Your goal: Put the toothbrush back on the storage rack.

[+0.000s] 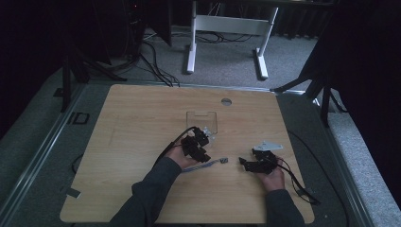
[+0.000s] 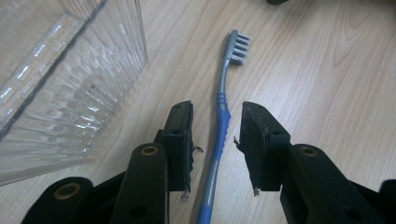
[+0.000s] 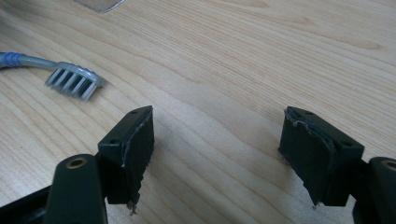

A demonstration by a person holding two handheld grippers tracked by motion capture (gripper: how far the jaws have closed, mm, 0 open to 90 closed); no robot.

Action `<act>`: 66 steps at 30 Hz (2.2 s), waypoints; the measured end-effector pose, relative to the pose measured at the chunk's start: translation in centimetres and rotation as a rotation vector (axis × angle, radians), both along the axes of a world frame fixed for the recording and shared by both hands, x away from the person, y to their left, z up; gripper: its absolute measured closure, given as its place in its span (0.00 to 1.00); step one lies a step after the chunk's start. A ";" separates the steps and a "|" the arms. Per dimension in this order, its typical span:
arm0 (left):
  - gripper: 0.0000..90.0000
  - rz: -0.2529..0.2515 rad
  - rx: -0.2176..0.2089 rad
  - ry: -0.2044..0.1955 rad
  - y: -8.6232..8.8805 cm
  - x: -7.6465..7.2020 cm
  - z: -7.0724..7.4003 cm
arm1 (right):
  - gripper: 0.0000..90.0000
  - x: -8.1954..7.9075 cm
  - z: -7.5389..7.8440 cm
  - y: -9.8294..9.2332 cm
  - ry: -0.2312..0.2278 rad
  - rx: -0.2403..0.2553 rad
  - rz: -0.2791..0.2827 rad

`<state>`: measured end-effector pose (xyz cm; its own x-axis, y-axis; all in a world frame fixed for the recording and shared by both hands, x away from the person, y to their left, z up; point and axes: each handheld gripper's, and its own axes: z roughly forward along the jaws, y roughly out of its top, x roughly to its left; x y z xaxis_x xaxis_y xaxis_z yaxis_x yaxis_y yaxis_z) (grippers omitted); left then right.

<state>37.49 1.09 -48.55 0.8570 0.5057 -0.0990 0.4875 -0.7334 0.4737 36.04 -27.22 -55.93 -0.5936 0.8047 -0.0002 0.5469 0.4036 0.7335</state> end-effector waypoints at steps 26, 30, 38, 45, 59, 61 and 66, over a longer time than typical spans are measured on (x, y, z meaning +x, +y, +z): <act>0.73 -0.033 0.095 0.052 -0.9 0.2 -0.9 | 0.28 0.0 0.0 0.0 0.001 0.000 0.000; 0.75 -0.041 0.114 0.061 -1.0 0.4 -1.2 | 0.28 0.0 0.0 0.0 0.001 0.000 0.000; 0.75 -0.053 0.147 0.074 -1.6 0.5 -1.4 | 0.28 0.0 0.0 0.0 0.001 0.000 0.001; 0.77 -0.065 0.168 0.084 -1.9 0.6 -1.7 | 0.28 0.0 0.0 0.0 0.001 0.000 0.000; 0.79 -0.097 0.210 0.082 -2.9 0.6 -2.3 | 0.28 0.0 0.0 0.0 0.001 0.000 0.000; 0.79 -0.103 0.221 0.076 -3.0 0.5 -2.4 | 0.28 0.0 0.0 0.0 0.001 0.000 0.000; 0.79 -0.112 0.253 0.068 -3.4 0.5 -2.6 | 0.28 0.0 0.0 0.0 0.000 0.000 0.000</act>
<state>37.96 -2.32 -51.14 0.9048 0.4240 -0.0403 0.4208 -0.8755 0.2376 36.04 -27.22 -55.93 -0.5940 0.8045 -0.0004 0.5469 0.4042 0.7332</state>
